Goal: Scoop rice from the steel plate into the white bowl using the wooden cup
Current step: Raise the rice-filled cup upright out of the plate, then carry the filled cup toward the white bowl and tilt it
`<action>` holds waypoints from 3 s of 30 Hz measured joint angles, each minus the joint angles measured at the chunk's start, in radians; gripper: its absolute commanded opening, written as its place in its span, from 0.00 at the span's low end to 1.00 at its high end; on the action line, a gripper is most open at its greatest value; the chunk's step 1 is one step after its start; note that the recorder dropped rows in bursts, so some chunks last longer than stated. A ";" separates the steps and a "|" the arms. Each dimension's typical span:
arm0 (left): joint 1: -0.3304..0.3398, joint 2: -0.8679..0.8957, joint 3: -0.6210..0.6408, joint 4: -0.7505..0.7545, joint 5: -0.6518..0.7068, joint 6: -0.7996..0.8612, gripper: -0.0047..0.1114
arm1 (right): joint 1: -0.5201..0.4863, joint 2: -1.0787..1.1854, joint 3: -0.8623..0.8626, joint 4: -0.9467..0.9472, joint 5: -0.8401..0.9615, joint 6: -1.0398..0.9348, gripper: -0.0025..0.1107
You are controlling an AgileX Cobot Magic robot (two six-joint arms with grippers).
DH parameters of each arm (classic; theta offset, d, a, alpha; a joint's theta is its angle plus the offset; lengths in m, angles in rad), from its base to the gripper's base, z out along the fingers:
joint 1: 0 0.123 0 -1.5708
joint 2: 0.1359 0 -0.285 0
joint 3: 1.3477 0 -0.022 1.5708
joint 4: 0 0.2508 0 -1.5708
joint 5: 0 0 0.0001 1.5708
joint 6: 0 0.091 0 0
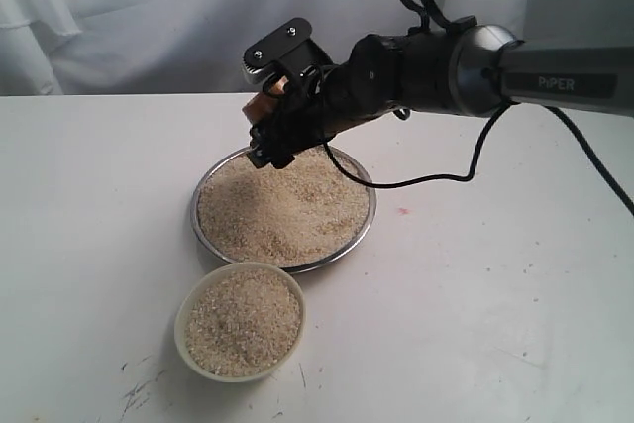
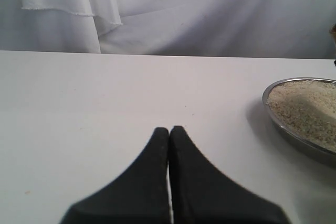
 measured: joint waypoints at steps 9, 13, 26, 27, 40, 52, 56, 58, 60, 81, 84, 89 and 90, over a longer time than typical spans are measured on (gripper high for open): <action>0.000 0.000 0.000 0.000 0.000 0.000 0.04 | 0.000 -0.004 0.000 0.075 -0.041 -0.003 0.02; 0.000 0.000 0.000 0.000 0.000 0.000 0.04 | 0.000 -0.006 0.000 0.113 -0.041 0.007 0.02; 0.000 0.000 0.000 0.000 0.000 0.000 0.04 | 0.031 -0.028 0.053 -0.176 -0.204 0.348 0.02; 0.000 0.000 0.000 0.000 0.000 0.000 0.04 | 0.033 -0.040 0.078 -0.178 -0.237 0.358 0.02; 0.000 0.000 0.000 0.000 0.000 0.000 0.04 | 0.033 -0.281 0.493 -0.364 -0.521 0.450 0.02; 0.000 0.000 0.000 0.000 0.000 0.000 0.04 | 0.042 -0.431 0.681 -0.585 -0.525 0.454 0.02; 0.000 0.000 0.000 0.000 0.000 0.000 0.04 | 0.071 -0.463 0.700 -0.615 -0.508 0.454 0.02; 0.000 0.000 0.000 0.000 0.000 0.000 0.04 | 0.093 -0.467 0.700 -0.620 -0.506 0.454 0.02; 0.000 0.000 0.000 0.000 0.000 0.000 0.04 | 0.114 -0.469 0.700 -0.622 -0.490 0.446 0.02; 0.000 0.000 0.000 0.000 0.000 0.000 0.04 | 0.255 -0.469 0.700 -0.587 -0.279 0.105 0.02; 0.000 0.000 0.000 0.000 0.000 0.000 0.04 | 0.264 -0.469 0.696 -0.585 -0.260 0.058 0.02; 0.000 0.000 0.000 0.000 0.000 0.000 0.04 | 0.266 -0.469 0.658 -0.580 -0.202 -0.033 0.02; 0.000 0.000 0.000 0.000 0.000 0.000 0.04 | 0.266 -0.469 0.650 -0.580 -0.188 -0.048 0.02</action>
